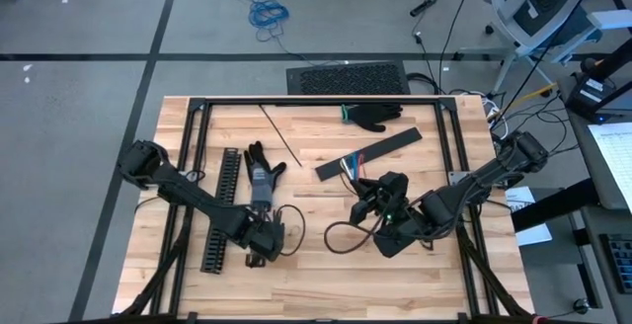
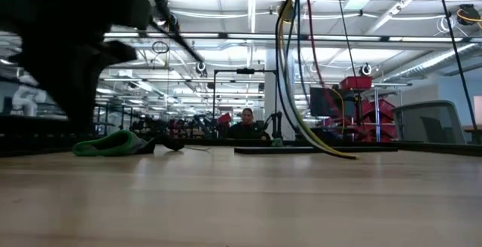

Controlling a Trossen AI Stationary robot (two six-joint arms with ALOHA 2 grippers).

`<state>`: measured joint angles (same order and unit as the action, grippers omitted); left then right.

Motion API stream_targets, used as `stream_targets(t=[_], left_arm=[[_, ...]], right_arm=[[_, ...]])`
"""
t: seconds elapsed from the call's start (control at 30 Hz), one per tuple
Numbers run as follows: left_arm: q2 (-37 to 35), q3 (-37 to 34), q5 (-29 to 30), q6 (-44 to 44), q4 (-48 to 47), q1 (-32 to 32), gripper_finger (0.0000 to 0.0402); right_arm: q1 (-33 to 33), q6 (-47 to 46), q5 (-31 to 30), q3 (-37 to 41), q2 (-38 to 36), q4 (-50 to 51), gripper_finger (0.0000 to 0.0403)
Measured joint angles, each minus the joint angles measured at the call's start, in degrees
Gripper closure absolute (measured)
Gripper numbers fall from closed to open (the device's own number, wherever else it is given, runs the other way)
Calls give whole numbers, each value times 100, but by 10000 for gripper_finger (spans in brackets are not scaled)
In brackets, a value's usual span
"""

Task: Ziptie cables
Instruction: Wrap the cable wires with the black zip tie

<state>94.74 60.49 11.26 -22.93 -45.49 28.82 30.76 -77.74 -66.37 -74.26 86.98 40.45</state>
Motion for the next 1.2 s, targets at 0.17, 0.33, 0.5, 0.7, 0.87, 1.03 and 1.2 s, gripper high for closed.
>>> stream_targets(t=[0.17,0.33,0.5,0.7,0.87,1.03,1.2], left_arm=[[-30,314,211,552,-51,2,401],[-349,391,373,593,11,84,401],[-921,399,729,580,453,226,402],[-1061,402,1192,537,646,101,402],[-940,389,1158,549,687,-159,402],[-974,397,1147,578,1133,-291,402],[-979,397,1148,526,1273,-352,402]], right_arm=[[-43,-947,-384,70,193,-169,392],[-113,-1773,-823,1084,292,-1892,392],[-231,-1456,-835,2369,319,-4940,392],[-462,793,-345,2820,571,-8179,392],[-810,2322,561,2719,878,-9687,392],[-975,2468,1111,2551,1028,-9689,392],[-1014,2549,1281,2522,1029,-9696,392]])
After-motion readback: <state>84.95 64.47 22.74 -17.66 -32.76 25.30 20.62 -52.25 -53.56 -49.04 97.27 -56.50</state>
